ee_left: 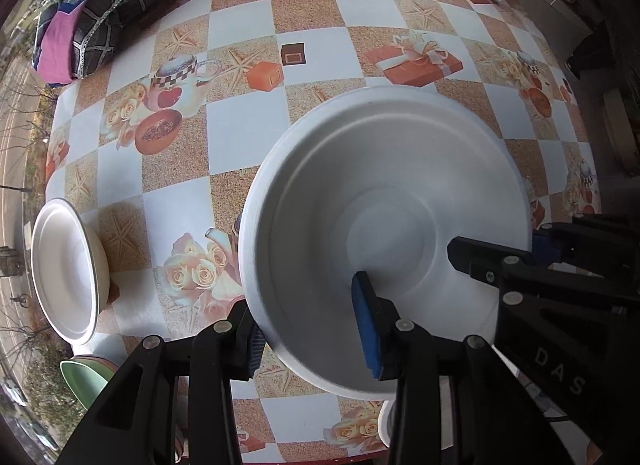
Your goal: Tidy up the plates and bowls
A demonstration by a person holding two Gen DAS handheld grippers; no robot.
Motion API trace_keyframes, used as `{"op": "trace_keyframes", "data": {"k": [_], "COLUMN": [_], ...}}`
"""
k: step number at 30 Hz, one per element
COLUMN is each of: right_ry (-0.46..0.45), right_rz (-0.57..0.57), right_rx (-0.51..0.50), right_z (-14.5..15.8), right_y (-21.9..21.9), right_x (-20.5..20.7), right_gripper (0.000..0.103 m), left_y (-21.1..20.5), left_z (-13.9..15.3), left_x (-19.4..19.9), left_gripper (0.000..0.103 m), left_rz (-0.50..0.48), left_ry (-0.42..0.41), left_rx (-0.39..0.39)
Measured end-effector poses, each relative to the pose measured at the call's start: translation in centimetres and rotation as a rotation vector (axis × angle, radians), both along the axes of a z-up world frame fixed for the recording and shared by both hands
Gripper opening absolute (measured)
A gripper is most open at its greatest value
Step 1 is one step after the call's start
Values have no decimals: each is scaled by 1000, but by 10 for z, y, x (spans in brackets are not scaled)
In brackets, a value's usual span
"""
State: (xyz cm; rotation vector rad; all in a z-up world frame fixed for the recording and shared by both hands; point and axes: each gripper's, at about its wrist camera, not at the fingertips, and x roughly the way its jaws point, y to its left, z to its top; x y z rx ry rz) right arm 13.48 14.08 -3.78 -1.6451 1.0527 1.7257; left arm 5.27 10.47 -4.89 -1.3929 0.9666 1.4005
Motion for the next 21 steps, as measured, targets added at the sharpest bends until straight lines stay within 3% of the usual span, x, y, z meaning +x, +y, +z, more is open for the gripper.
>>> {"op": "trace_keyframes", "data": {"k": [9, 16, 21], "right_ry": [-1, -22, -29], "right_rz": [-58, -146, -182], "right_rx": [-10, -80, -113], "right_z": [31, 22, 9], "right_y": [-33, -68, -81], "right_x": [34, 81, 92], "right_gripper": [21, 21, 21], "left_y": [-37, -63, -68], "left_z": [35, 20, 12], "left_x": [38, 71, 85], "left_gripper": [42, 43, 43], "left_rz": [-119, -255, -326], "left_ry": [8, -16, -5], "left_rx": [26, -34, -61]}}
